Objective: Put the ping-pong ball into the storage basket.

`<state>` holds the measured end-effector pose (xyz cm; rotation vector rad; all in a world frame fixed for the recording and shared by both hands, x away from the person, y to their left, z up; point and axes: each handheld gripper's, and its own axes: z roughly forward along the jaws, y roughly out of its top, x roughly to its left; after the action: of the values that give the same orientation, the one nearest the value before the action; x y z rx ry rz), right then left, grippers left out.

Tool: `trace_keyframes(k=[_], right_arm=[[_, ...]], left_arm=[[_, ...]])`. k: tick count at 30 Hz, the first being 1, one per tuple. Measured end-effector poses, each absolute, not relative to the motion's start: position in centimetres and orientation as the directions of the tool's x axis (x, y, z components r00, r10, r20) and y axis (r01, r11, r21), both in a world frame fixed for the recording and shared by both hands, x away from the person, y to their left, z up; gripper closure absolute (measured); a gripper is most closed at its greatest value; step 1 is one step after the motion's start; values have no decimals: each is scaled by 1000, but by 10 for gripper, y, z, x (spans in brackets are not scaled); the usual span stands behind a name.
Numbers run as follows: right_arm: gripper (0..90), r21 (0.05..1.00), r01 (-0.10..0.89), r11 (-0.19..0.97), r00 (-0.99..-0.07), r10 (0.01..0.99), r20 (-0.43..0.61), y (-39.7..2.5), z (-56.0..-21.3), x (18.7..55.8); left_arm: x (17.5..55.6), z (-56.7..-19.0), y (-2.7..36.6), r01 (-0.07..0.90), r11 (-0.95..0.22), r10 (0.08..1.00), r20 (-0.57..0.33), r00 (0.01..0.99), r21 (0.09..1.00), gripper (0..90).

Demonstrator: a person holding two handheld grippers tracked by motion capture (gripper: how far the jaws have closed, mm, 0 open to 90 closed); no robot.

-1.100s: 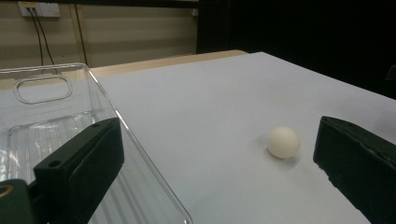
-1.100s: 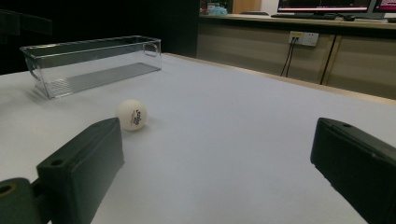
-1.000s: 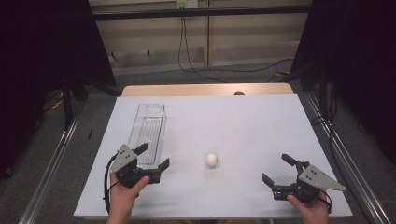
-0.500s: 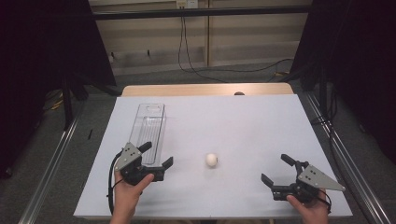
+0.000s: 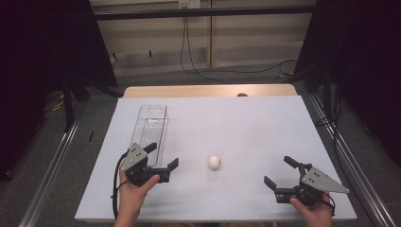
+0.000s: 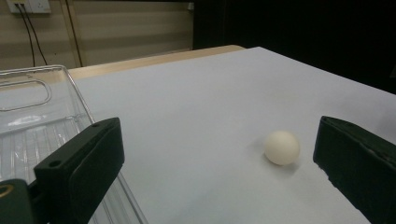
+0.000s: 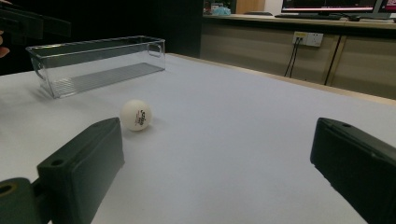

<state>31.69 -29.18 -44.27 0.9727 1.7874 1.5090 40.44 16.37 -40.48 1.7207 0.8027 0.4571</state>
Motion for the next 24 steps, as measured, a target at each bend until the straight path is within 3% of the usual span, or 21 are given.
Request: trace_keyframes(k=[24], right_arm=[[24,985,148,90,-560,829,9,-292,-443,317]], left_arm=[[410,-404,144,289,-172,694,-92,714,942,22]])
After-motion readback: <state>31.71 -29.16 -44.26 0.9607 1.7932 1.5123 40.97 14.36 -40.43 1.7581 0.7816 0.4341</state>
